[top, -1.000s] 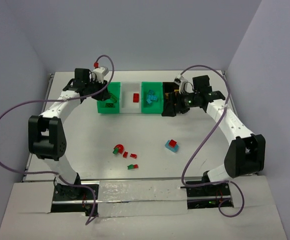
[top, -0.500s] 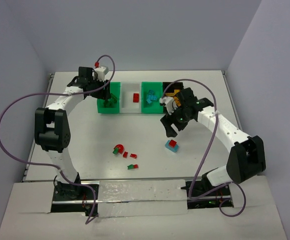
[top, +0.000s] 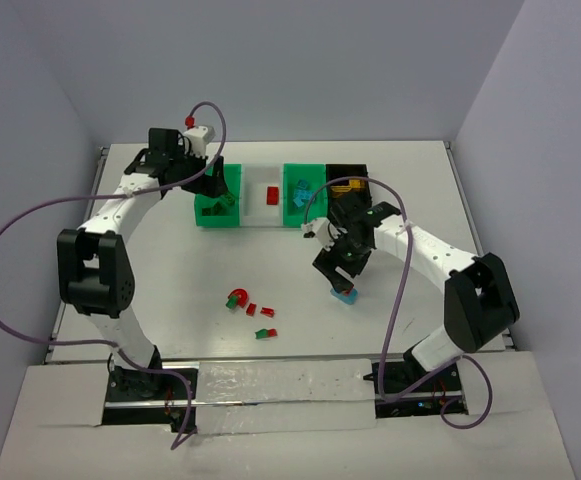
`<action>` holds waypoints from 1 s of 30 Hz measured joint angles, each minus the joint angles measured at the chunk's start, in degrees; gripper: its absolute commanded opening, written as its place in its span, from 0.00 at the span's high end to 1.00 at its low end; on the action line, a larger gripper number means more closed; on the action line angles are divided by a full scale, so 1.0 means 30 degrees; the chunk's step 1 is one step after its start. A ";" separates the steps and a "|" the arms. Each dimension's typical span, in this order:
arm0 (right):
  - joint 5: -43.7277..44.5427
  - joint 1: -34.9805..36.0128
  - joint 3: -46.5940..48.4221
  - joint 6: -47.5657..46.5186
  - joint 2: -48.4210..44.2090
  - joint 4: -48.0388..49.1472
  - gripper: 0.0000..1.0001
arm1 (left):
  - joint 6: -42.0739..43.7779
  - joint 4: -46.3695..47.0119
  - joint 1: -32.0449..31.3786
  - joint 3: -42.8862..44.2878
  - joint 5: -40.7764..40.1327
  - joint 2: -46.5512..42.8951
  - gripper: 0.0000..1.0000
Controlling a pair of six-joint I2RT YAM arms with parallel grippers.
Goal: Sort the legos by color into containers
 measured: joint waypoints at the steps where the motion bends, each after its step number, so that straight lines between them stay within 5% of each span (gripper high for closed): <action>1: 0.0091 0.0045 0.0000 -0.0007 0.0213 0.0002 0.29 | 0.0025 -0.0002 -0.0001 -0.0082 0.0205 -0.0361 0.01; 8: 0.0863 0.0266 -0.0194 -0.0224 0.0945 0.0206 0.49 | 0.0014 0.0018 -0.0007 -0.0518 0.1226 -0.2392 0.01; 16: 0.1271 0.0336 -0.0739 -0.0500 0.1062 0.0347 0.46 | -0.0251 -0.0012 -0.0022 -0.1105 0.1772 -0.2739 0.01; 20: 0.1332 0.0336 -0.0765 -0.0523 0.1185 0.0350 0.58 | -0.0379 0.0000 -0.0022 -0.1300 0.1955 -0.2739 0.01; 25: 0.1331 0.0343 -0.0749 -0.0528 0.1193 0.0351 1.00 | -0.0398 0.0112 -0.0021 -0.1584 0.2409 -0.2758 0.01; 30: -0.0587 0.0018 -0.0001 -0.0246 0.0980 0.0280 1.00 | -0.0653 0.1325 -0.0022 -0.4083 0.5213 -0.3725 0.01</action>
